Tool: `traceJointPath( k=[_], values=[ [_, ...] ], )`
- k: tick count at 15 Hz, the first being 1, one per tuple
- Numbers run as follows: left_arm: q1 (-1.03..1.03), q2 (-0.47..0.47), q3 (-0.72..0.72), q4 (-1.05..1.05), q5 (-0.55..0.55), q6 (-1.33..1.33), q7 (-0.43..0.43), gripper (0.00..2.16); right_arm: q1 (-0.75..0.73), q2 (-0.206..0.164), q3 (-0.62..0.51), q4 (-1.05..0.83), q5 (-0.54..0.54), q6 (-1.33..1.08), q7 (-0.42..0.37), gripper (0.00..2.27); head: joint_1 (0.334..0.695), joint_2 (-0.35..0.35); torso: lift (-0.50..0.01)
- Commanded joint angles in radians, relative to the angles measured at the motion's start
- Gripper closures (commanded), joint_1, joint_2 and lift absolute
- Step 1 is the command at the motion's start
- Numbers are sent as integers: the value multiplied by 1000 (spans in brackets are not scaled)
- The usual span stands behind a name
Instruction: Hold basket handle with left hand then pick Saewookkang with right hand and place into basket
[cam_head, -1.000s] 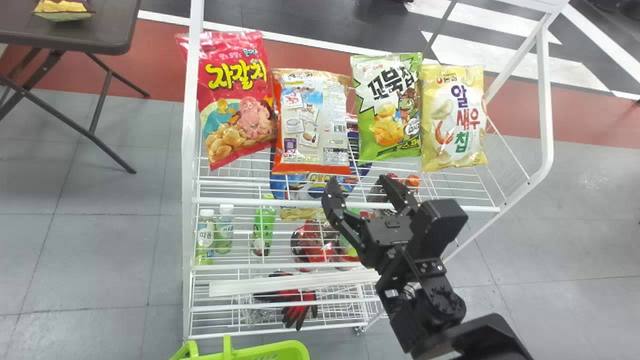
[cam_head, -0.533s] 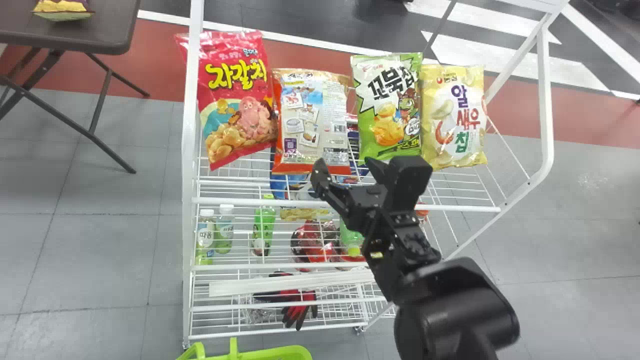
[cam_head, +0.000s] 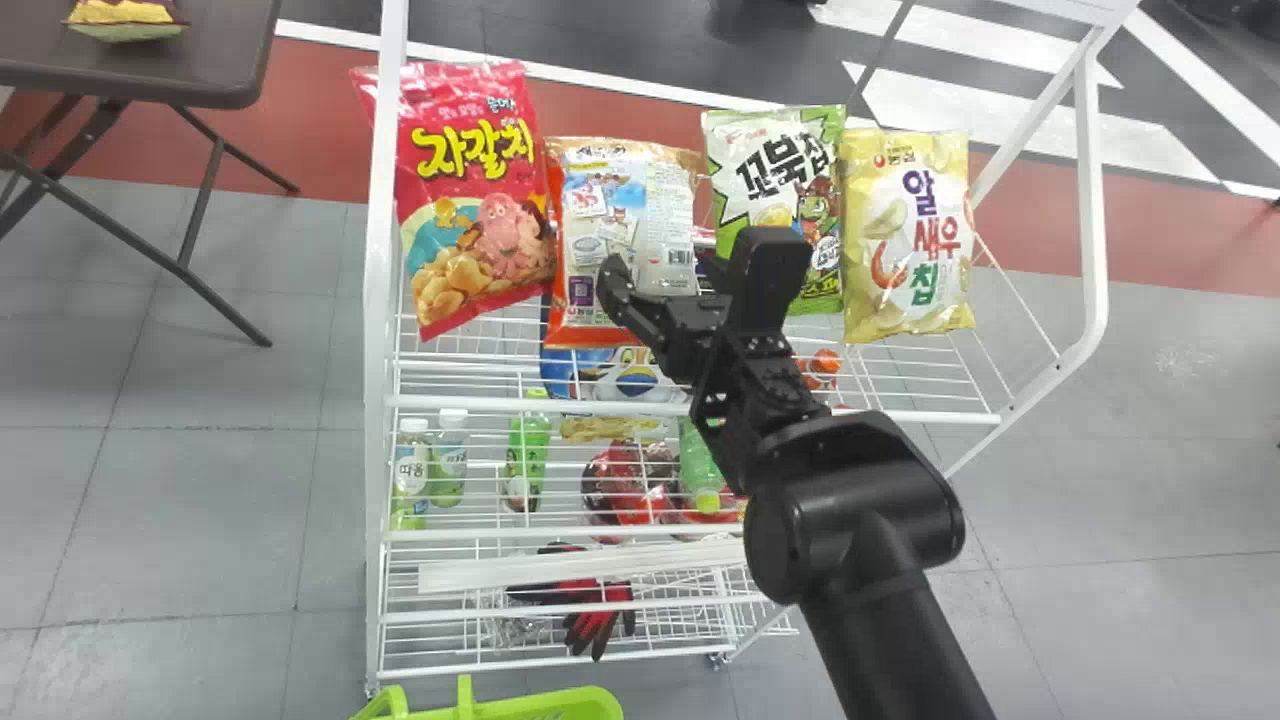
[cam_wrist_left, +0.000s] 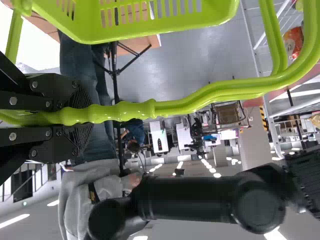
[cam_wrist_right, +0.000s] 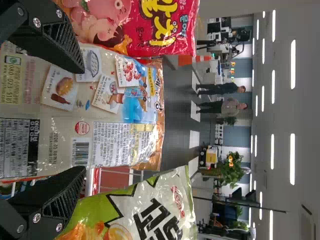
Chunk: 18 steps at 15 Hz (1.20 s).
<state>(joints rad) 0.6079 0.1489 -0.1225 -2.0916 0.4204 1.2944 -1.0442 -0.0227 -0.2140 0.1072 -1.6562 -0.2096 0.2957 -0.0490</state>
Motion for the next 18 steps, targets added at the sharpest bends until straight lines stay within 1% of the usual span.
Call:
traceJointPath(
  k=[1, 2, 4, 6, 9, 10, 11, 12, 13, 14, 15, 18],
  values=[
    [3, 0, 3, 2, 0, -10, 0, 1959, -59, 4, 14, 67, -4, -2, 1, 130, 695, -350, -19],
    [3, 0, 4, 4, 0, -16, -2, 1959, -83, 8, 17, 96, -4, 1, 3, 130, 695, -350, -19],
    [3, 0, 7, 10, 0, -19, -2, 1963, -126, 21, 19, 151, -7, 4, 46, 130, 695, -350, -19],
    [0, 0, 11, 15, 0, -19, -2, 1959, -180, 38, 26, 222, -8, 1, 72, 130, 695, -350, -19],
    [-10, -5, 17, 25, 0, -19, -2, 1963, -235, 50, 54, 297, 21, 17, 71, 147, 695, -350, -19],
    [-13, -5, 21, 28, 1, -19, -2, 1959, -250, 56, 54, 314, 29, 32, 71, 178, 695, -337, -19],
    [-16, -5, 24, 33, 6, -19, -3, 1963, -261, 56, 52, 319, 55, 81, 72, 481, 695, -329, -19],
    [-16, -3, 30, 35, 9, -22, -3, 1963, -269, 56, 48, 325, 58, 109, 94, 839, 695, -321, -19],
    [-16, -2, 34, 38, 11, -19, -5, 1959, -272, 56, 43, 328, 53, 124, 109, 1659, 695, -320, -19],
    [-16, -2, 37, 38, 14, -19, -5, 1963, -270, 58, 43, 328, 55, 112, 107, 2162, 695, -317, -19],
    [-16, 0, 41, 38, 18, -22, -5, 1959, -261, 59, 46, 323, 70, 84, 106, 2246, 695, -315, -19],
    [-4, 1, 53, 33, 28, -22, -14, 1963, -218, 61, 38, 271, 67, 47, 49, 2243, 695, -312, -19]
  ],
)
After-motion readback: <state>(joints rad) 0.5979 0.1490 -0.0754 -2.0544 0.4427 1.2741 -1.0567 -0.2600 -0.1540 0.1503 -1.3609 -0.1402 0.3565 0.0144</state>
